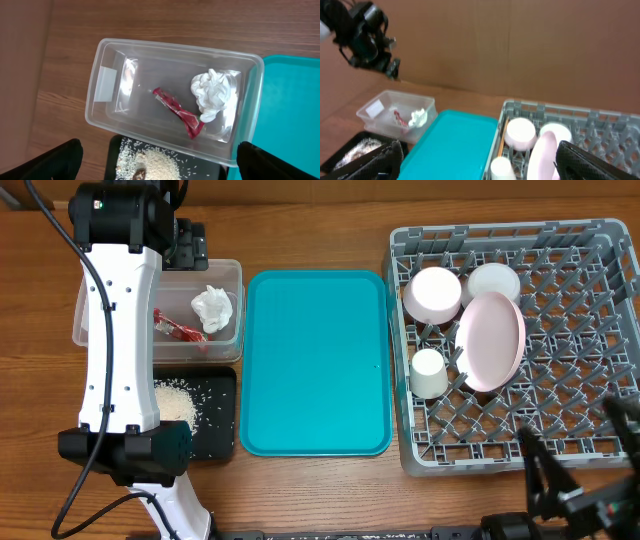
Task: Sort waste into correct bins and load items into the dishwasher
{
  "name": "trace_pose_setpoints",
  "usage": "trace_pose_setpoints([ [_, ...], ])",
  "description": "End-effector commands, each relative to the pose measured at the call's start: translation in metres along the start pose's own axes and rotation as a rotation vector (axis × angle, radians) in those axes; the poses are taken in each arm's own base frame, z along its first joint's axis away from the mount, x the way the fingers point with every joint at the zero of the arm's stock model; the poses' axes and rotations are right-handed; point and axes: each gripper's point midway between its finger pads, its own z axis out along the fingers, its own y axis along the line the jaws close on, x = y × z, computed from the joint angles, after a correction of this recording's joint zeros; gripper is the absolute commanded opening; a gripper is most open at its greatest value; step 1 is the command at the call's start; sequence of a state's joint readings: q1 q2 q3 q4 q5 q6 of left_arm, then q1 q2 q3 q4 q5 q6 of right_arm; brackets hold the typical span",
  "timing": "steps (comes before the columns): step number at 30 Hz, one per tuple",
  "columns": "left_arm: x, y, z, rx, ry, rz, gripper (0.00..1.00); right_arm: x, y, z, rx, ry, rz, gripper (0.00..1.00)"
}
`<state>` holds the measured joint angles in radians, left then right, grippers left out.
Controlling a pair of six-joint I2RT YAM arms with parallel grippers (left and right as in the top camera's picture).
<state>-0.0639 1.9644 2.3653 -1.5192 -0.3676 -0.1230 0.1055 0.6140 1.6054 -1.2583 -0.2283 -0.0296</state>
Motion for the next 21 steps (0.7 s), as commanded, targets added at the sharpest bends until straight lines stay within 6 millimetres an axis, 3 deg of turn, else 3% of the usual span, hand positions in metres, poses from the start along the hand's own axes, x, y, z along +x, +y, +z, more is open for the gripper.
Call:
trace_pose_setpoints([
  [1, -0.005, 0.003, -0.011, 0.006, -0.036, -0.001, 1.0, 0.032, -0.005, 0.006, 0.012, 0.034, 0.008, 1.0],
  [7, -0.005, 0.003, -0.011, 0.006, -0.036, -0.001, 1.0, 0.081, -0.013, 0.03, 0.008, -0.018, -0.006, 1.0],
  [13, -0.005, 0.003, -0.011, 0.006, -0.036, -0.001, 1.0, 0.128, -0.021, 0.074, -0.017, -0.083, -0.021, 1.0],
  [21, -0.005, 0.003, -0.011, 0.006, -0.036, -0.001, 1.0, 0.148, -0.031, 0.12, -0.043, -0.332, -0.08, 1.0],
])
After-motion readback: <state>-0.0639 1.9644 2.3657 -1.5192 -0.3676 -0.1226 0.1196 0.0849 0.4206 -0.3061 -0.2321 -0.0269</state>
